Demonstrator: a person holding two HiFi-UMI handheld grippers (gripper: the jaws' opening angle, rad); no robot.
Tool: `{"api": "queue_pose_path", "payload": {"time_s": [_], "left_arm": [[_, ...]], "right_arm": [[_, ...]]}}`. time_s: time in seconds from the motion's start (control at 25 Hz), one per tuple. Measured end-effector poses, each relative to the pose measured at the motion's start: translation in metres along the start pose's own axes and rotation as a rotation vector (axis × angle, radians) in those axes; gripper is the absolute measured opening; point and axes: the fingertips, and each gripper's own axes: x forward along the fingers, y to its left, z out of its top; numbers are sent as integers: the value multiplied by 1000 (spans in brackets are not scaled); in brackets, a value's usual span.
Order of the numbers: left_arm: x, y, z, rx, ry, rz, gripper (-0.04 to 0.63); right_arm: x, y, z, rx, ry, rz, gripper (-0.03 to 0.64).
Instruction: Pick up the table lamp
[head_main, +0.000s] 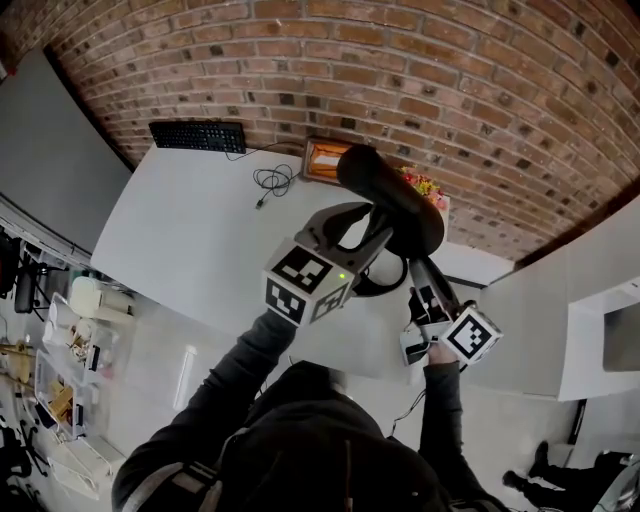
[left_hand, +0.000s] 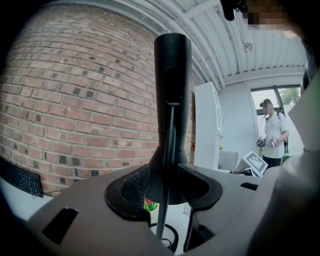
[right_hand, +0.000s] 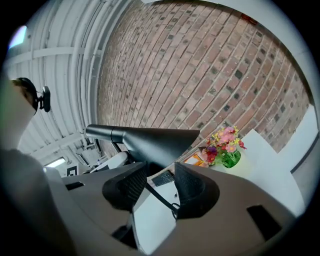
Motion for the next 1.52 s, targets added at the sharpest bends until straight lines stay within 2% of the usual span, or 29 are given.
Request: {"api": "queue_pose_path", "payload": {"time_s": [0.24, 0.36, 0.6, 0.72, 0.84, 1.2, 1.52], "left_arm": [[4, -9, 10, 29, -15, -49, 123], [3, -10, 11, 35, -17, -51, 106], [2, -6, 13, -40, -40, -76, 61], [4, -6, 13, 15, -37, -70, 54], [5, -6, 13, 33, -31, -74, 51], [-2, 10, 17, 18, -47, -13, 46], [-26, 36, 31, -17, -65, 51, 46]], "right_arm": [[5, -1, 1, -16, 7, -21, 132], [6, 1, 2, 16, -6, -9, 132], [6, 1, -1, 51, -10, -5, 132], [7, -1, 0, 56, -5, -5, 132], [8, -1, 2, 54, 0, -5, 132], [25, 3, 5, 10, 36, 0, 132], [54, 28, 0, 15, 99, 75, 132]]}}
